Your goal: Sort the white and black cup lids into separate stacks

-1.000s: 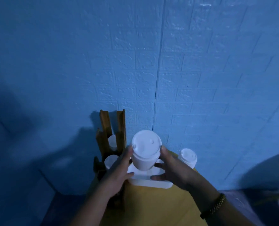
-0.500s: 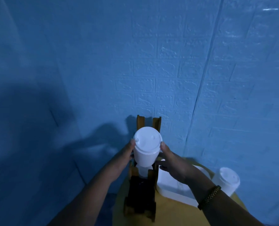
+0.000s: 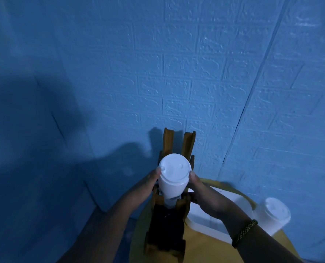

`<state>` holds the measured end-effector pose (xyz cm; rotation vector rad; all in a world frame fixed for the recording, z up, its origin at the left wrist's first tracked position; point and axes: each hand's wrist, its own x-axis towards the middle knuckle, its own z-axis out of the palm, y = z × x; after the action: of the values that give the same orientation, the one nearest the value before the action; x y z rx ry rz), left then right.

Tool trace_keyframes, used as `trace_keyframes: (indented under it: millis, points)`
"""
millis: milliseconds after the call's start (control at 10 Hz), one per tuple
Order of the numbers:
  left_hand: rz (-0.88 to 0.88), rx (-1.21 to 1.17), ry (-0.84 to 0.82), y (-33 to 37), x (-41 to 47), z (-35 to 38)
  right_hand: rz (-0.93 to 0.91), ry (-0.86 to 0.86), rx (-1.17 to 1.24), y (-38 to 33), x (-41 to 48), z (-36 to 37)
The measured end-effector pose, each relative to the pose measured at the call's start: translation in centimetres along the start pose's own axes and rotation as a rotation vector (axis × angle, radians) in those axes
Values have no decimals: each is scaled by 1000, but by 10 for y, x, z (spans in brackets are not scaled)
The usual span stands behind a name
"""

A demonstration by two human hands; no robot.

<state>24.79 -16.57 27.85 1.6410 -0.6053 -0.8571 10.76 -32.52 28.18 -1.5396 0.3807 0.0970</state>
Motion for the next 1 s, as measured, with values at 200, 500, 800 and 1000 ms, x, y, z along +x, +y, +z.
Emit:
trace_keyframes:
  millis: [200,500,800,1000]
  points:
    - [-74,-140,75,-52,28,-7,87,21,97,24,22,-6]
    - [-177,-93,20,-51,30,-8,111,79,88,24,29,-15]
    - [-194,44,-2,-35,23,0,84,242,-108,15,28,-2]
    - [-212,167,1,-18,18,6,180,249,-102,-9,-1,6]
